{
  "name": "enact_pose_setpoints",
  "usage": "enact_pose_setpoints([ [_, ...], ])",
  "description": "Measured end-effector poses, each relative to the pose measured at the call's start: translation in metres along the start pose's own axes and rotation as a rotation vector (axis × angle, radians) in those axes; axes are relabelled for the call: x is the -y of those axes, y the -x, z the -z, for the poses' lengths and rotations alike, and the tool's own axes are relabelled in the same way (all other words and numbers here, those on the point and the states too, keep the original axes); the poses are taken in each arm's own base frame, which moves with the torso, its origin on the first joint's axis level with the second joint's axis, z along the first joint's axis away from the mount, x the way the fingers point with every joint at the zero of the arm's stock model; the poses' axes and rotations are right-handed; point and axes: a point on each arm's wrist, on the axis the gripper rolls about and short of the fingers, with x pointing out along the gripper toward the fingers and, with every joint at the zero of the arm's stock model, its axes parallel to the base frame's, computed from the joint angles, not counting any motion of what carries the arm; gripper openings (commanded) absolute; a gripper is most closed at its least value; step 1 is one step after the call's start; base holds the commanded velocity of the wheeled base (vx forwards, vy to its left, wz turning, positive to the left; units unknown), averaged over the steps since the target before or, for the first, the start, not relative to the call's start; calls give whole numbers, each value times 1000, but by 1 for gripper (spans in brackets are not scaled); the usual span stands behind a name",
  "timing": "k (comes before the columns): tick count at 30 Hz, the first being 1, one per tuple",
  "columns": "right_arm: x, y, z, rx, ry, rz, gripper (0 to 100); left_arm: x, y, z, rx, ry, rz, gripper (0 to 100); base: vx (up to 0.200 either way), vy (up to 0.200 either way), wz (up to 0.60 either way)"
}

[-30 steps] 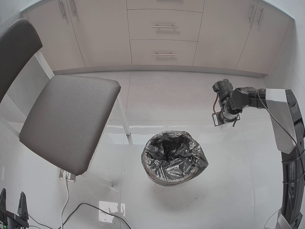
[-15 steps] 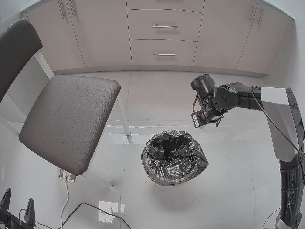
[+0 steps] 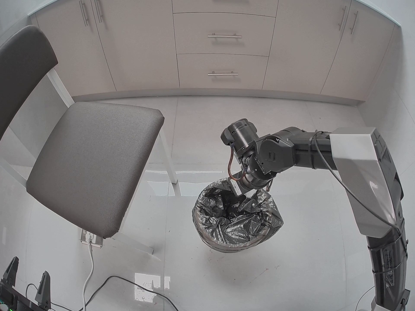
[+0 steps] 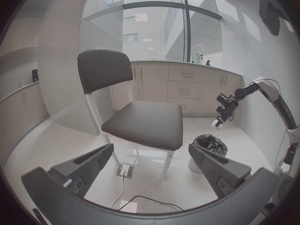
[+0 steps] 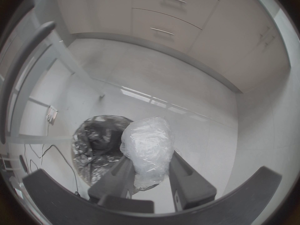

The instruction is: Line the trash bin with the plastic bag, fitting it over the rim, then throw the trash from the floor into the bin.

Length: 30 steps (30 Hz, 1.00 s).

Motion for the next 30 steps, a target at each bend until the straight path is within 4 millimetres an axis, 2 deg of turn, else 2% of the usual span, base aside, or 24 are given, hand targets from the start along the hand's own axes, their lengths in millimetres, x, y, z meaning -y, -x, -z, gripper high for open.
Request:
enact_pose_setpoints([
  [12,-36,-36,25,-82,71,-17,0,0,0,0,0,1,1,100,0,0,0],
  [20,-45,-59,40,-131,97,-12,0,0,0,0,1,2,1,100,0,0,0],
  [30,-49,-66,44,-136,98,-12,0,0,0,0,0,2,1,100,0,0,0],
])
